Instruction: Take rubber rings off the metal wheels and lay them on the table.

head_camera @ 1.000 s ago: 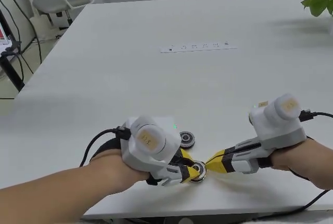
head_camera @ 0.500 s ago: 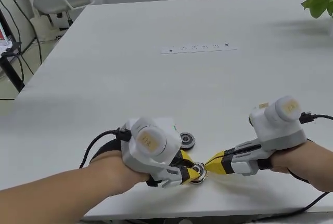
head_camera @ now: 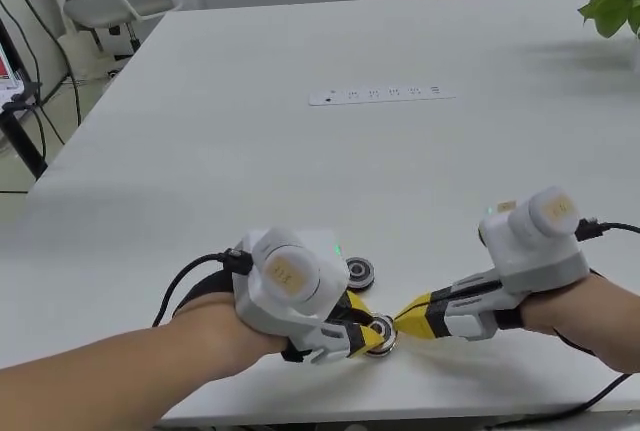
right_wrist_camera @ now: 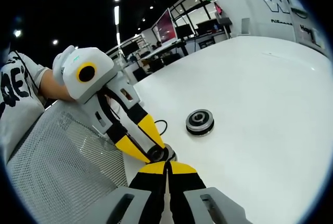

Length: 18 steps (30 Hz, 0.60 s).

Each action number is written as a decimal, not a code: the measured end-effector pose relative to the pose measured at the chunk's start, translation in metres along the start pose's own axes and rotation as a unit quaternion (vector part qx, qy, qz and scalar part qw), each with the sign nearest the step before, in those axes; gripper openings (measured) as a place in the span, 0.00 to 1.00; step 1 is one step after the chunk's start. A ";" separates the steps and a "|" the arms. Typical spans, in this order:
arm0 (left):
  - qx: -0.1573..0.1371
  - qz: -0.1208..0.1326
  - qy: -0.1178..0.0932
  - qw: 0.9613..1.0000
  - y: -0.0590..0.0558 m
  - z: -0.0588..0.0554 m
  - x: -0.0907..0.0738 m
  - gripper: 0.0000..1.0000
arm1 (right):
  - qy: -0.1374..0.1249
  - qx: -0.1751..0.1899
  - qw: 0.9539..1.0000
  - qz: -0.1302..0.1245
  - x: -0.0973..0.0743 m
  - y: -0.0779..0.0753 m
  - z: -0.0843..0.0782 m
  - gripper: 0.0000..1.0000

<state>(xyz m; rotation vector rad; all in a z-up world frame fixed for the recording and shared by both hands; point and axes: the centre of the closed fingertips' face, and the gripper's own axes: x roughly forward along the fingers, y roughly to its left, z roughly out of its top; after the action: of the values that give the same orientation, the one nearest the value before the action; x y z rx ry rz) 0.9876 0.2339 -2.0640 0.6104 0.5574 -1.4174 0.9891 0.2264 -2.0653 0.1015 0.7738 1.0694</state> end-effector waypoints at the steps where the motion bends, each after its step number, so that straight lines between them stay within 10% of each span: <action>1: 0.000 0.000 0.000 1.000 0.000 0.000 0.000 0.07 | 0.000 0.001 1.000 0.000 0.000 0.000 0.000 0.00; 18: 0.000 0.002 0.001 1.000 0.000 0.000 0.000 0.07 | 0.001 -0.010 1.000 -0.001 -0.002 0.000 -0.001 0.00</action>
<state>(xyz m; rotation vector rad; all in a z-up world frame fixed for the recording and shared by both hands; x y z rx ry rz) 0.9873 0.2339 -2.0640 0.6125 0.5570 -1.4133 0.9878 0.2238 -2.0653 0.0819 0.7649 1.0746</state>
